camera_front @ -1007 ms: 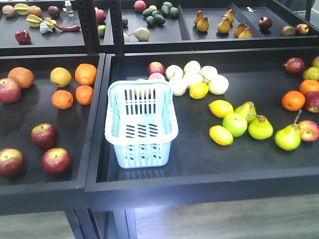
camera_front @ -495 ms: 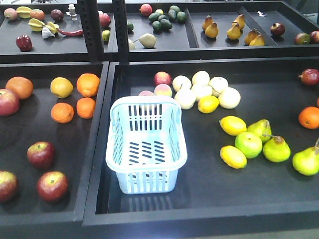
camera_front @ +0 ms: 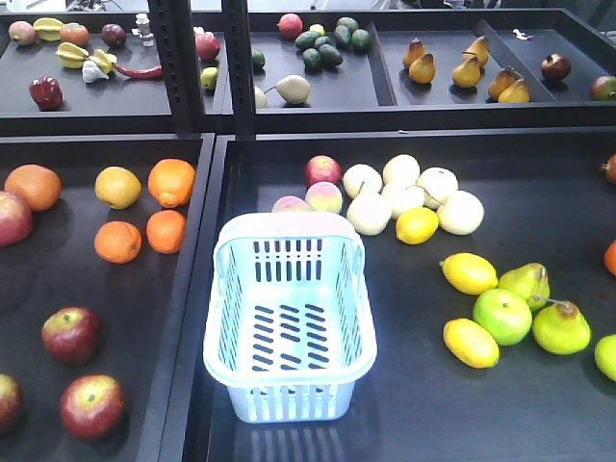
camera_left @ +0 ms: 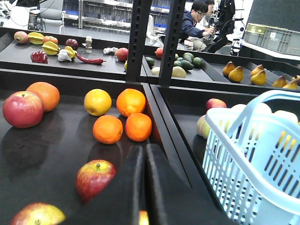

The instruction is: Pick three apples into basket with both arms

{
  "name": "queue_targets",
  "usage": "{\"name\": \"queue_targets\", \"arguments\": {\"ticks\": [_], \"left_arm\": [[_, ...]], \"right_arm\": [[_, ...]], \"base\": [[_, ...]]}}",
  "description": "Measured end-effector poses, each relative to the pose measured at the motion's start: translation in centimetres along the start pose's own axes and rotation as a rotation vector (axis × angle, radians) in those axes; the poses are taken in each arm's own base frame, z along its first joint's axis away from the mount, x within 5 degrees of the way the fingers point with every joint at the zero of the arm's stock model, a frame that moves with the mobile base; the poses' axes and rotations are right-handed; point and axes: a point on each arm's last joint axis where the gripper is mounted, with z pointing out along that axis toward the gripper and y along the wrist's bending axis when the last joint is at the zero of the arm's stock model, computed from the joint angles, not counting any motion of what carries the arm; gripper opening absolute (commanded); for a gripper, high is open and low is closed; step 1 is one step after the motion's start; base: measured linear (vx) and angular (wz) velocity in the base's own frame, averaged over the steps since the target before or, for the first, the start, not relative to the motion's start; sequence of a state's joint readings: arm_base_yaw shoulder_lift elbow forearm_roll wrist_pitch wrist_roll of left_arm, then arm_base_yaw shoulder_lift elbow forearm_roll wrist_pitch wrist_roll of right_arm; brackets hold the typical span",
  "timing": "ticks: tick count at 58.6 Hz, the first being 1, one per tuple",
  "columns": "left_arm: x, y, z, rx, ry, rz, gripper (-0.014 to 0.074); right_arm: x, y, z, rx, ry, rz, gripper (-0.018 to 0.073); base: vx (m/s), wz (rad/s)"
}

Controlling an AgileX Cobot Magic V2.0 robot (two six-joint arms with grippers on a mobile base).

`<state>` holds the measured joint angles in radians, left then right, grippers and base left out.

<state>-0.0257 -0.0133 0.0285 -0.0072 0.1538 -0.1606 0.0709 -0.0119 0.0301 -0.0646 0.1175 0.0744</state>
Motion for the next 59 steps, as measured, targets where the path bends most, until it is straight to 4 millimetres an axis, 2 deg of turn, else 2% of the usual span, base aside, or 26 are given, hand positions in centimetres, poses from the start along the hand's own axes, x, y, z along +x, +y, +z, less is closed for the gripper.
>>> {"name": "queue_targets", "arguments": {"ticks": [59], "left_arm": [[0.0, 0.0, 0.0, 0.0, 0.0, 0.0, -0.0006]], "right_arm": [[0.0, 0.0, 0.0, 0.0, 0.0, 0.0, -0.0009]], "base": [[0.05, 0.01]]}}
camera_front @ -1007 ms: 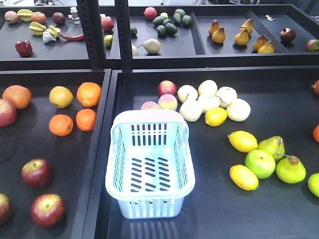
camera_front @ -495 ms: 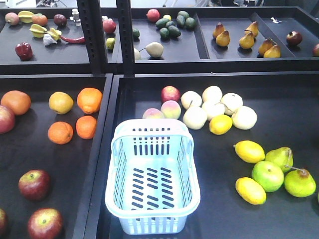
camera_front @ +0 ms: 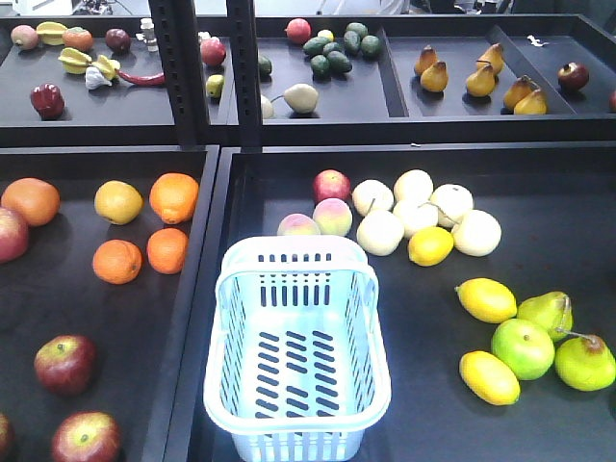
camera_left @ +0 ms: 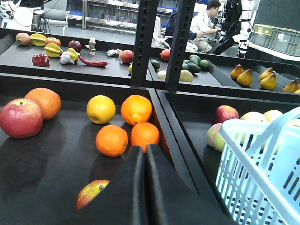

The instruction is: Pick three apples into basket with both arms

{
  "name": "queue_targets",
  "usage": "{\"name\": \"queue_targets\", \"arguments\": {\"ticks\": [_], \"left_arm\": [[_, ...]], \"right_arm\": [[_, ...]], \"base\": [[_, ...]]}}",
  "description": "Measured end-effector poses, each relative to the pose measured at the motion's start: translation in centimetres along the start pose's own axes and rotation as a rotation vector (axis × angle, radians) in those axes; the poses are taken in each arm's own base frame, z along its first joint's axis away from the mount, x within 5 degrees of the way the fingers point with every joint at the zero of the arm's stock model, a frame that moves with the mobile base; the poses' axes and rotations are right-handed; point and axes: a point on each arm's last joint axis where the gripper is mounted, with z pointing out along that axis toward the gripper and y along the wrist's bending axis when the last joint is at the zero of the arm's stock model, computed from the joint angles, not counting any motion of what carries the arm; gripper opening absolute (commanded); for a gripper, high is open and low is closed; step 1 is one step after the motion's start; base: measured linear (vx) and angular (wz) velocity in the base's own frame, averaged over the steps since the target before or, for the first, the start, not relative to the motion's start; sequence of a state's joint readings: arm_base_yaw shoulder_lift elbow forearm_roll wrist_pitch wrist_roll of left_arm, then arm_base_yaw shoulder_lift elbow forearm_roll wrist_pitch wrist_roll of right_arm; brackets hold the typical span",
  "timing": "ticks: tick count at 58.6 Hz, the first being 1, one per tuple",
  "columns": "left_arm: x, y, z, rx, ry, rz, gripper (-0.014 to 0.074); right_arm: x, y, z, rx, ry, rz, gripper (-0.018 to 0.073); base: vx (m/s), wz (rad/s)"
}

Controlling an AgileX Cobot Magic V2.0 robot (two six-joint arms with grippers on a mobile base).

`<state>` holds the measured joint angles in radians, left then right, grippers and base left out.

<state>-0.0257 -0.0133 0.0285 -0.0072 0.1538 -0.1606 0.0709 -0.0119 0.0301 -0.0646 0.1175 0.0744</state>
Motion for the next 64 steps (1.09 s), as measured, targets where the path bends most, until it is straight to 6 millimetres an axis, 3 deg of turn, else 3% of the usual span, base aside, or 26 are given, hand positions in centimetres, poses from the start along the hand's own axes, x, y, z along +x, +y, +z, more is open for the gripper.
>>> {"name": "queue_targets", "arguments": {"ticks": [64], "left_arm": [[0.0, 0.0, 0.0, 0.0, 0.0, 0.0, -0.0006]], "right_arm": [[0.0, 0.0, 0.0, 0.0, 0.0, 0.0, -0.0009]], "base": [[0.0, 0.0]]}}
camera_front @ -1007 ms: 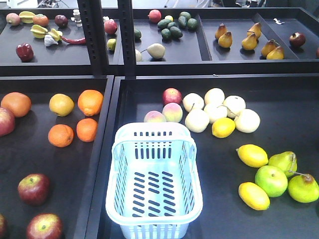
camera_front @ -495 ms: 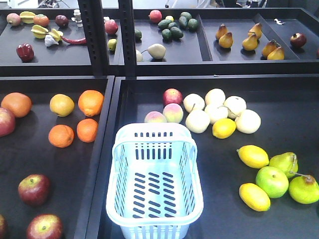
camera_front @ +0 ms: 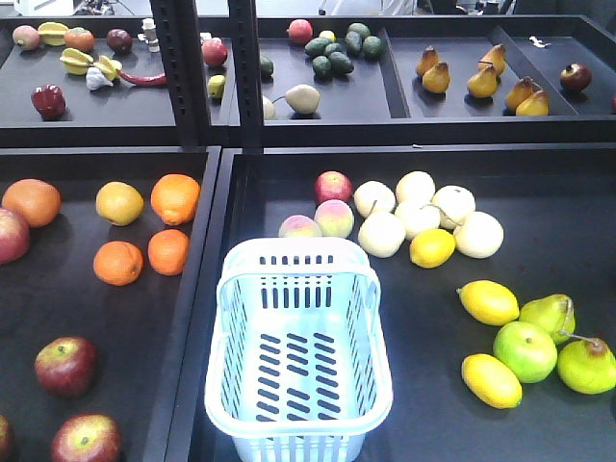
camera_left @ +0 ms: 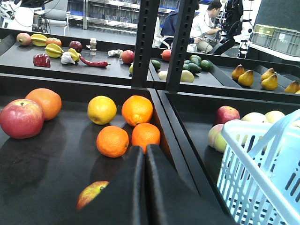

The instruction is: Pick three apples into basket with both arms

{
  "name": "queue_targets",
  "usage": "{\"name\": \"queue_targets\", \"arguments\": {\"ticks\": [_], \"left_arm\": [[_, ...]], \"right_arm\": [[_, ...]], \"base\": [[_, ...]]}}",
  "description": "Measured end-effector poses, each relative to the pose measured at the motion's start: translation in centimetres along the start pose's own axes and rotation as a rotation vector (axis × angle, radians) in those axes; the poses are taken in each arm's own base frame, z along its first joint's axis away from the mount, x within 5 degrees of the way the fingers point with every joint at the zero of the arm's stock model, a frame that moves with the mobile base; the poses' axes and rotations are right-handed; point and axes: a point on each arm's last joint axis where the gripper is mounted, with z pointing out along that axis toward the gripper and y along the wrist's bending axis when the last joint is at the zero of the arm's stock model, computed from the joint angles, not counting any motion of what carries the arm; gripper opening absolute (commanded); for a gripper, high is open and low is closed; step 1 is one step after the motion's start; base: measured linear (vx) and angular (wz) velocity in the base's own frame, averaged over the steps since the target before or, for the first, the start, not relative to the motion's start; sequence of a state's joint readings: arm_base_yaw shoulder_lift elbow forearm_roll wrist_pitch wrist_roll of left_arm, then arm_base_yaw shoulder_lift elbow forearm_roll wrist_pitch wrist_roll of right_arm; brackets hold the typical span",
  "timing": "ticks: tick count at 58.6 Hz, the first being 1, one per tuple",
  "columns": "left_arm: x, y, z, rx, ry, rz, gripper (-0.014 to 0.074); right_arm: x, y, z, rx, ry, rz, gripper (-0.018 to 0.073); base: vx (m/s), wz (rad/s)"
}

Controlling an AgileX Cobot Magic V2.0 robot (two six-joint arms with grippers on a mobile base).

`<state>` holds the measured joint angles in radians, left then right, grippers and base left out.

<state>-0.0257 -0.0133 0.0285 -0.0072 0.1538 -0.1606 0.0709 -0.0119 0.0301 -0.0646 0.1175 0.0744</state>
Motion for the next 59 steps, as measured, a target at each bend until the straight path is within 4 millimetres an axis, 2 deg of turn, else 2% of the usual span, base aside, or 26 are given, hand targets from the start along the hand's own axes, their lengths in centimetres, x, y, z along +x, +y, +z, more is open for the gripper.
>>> {"name": "queue_targets", "arguments": {"ticks": [28, 39, 59], "left_arm": [[-0.4, -0.1, 0.0, 0.009, -0.047, -0.014, -0.0006], [-0.9, -0.2, 0.0, 0.028, -0.101, -0.135, -0.0006], [-1.4, -0.2, -0.1, 0.039, -0.157, -0.172, -0.0006]], "right_arm": [[0.0, 0.0, 0.0, 0.0, 0.0, 0.0, -0.0009], [0.0, 0.0, 0.0, 0.0, 0.0, 0.0, -0.0009], [0.0, 0.0, 0.0, 0.0, 0.0, 0.0, -0.0009]], "base": [[0.0, 0.0], [0.0, 0.0], [0.0, 0.0]]}}
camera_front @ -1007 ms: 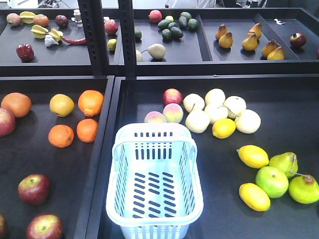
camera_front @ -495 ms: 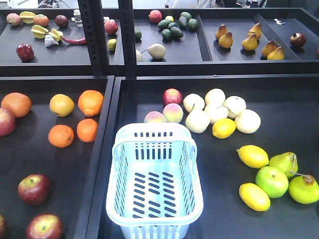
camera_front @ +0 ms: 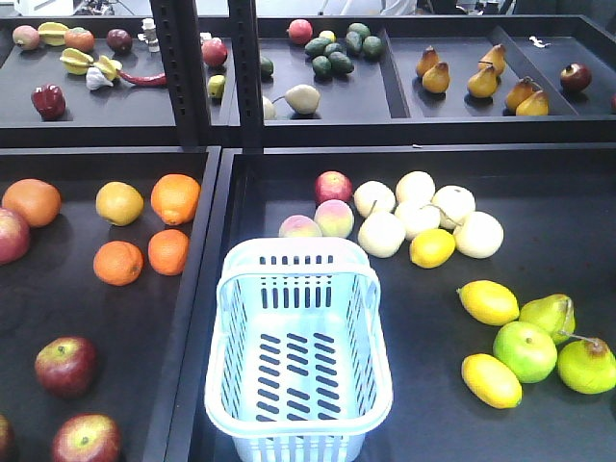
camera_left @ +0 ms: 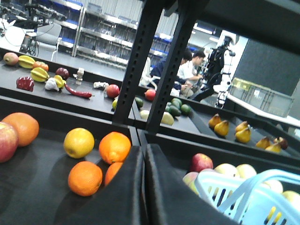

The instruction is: Pick three apples into basket with both arms

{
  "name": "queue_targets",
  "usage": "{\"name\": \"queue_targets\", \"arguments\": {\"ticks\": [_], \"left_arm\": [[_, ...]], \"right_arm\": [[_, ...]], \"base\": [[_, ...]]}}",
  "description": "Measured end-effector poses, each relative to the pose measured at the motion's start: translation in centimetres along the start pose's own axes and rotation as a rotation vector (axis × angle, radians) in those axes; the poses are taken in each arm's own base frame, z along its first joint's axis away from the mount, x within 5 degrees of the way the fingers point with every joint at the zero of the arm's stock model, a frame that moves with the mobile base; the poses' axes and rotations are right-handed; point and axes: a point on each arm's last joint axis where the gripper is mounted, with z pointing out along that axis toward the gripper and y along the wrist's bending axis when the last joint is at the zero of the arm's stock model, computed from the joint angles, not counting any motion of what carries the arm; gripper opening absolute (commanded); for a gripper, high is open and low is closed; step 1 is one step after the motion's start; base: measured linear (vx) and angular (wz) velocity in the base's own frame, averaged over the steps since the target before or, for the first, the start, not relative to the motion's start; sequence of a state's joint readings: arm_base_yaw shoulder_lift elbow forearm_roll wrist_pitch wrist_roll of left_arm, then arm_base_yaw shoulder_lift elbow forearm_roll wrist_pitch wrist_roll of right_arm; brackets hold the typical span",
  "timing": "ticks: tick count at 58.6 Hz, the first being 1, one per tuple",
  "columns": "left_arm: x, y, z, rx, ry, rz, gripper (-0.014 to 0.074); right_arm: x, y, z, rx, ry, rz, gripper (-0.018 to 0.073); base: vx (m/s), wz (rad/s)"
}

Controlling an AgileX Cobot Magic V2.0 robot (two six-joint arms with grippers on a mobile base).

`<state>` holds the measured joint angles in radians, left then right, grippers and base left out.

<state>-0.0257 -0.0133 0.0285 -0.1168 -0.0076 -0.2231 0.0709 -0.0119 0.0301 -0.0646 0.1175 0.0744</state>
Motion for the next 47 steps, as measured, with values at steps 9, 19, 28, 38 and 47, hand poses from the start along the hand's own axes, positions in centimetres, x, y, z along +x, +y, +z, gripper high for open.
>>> {"name": "queue_targets", "arguments": {"ticks": [9, 19, 28, 38, 47], "left_arm": [[-0.4, -0.1, 0.0, 0.009, -0.042, -0.16, -0.0006], [-1.2, -0.2, -0.1, 0.03, -0.104, -0.332, -0.0006], [-4.1, -1.3, -0.5, 0.092, -0.176, -0.333, -0.0006], [-8.1, -2.9, -1.4, 0.153, -0.26, -0.216, -0.0006], [-10.5, -4.0, -0.8, 0.161, -0.216, -0.178, -0.0006]], "right_arm": [[0.0, 0.0, 0.0, 0.0, 0.0, 0.0, -0.0009], [0.0, 0.0, 0.0, 0.0, 0.0, 0.0, -0.0009], [0.0, 0.0, 0.0, 0.0, 0.0, 0.0, -0.0009], [0.0, 0.0, 0.0, 0.0, 0.0, 0.0, -0.0009], [0.0, 0.0, 0.0, 0.0, 0.0, 0.0, -0.0009]], "base": [[0.0, 0.0], [0.0, 0.0], [0.0, 0.0], [0.0, 0.0], [0.0, 0.0]]}}
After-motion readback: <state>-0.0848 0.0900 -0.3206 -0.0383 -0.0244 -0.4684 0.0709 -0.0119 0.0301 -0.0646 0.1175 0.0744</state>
